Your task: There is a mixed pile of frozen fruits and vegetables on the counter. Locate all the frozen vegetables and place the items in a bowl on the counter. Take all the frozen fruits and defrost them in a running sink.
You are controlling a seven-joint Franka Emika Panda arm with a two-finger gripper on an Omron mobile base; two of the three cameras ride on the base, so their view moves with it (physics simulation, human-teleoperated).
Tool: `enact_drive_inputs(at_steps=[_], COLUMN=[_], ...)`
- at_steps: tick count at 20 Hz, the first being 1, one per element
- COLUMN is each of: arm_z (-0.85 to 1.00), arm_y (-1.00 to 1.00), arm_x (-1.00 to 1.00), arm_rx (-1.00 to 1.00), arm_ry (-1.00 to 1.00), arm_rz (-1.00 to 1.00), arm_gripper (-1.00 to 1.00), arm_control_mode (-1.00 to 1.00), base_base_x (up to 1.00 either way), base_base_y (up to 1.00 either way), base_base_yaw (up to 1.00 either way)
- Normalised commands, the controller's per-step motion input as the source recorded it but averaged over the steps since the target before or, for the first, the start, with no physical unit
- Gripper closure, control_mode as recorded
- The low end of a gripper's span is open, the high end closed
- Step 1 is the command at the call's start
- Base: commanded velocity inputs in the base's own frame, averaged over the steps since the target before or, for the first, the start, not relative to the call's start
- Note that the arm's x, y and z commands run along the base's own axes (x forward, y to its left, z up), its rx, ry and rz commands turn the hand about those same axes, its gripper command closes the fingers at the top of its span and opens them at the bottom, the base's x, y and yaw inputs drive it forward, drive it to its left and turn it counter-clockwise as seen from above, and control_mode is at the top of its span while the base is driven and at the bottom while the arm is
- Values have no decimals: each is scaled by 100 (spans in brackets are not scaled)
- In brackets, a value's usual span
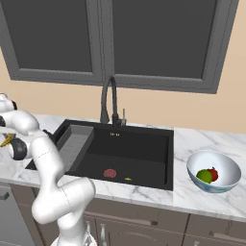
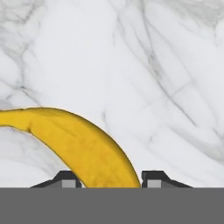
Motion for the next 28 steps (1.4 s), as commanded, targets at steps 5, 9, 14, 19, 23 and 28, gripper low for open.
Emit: enact_drive_inputs(at_steps=[5,9,14,19,23,28], arm_z=[14,2,-8,-15,-23,-23], arm_y=[-32,-43,-44,-46,-45,-47], arm_x=[-22,-34,-34,-26,-32,-26], arm_rx=[0,3,7,12,13,13], arm_ry=[-10,-11,-10,-11,-7,-5], arm_rz=[0,0,1,0,0,0], arm_gripper=[100,100,100,100,100,100], arm_control_mode=[-100,-100,-100,-100,-100,-100], base_base_x=[0,0,0,0,0,0], base_base_y=[0,0,0,0,0,0], base_base_yaw=[0,0,0,0,0,0])
